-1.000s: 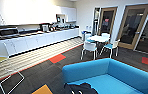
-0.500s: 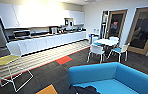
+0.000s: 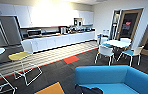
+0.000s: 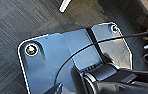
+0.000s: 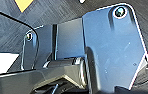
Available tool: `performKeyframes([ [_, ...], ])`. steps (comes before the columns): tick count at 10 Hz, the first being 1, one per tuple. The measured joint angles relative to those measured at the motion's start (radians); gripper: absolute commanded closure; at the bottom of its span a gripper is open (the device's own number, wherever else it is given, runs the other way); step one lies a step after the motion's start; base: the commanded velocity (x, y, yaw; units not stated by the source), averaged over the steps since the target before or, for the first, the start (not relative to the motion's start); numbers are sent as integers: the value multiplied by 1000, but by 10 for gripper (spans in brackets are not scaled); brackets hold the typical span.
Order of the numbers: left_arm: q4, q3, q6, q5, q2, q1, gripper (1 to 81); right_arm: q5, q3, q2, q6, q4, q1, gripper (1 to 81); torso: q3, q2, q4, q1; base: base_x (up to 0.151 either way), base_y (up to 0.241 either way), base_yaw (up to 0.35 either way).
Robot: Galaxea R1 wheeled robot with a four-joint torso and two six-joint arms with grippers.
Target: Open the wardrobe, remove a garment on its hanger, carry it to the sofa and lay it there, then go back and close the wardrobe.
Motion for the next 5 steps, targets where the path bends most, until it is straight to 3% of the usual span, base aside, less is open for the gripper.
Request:
performKeyframes([
  [5, 1, 0, 0, 1, 0, 0, 10, 0, 0, 3, 0, 0, 3, 10, 0, 0, 0, 0, 0, 0, 234],
])
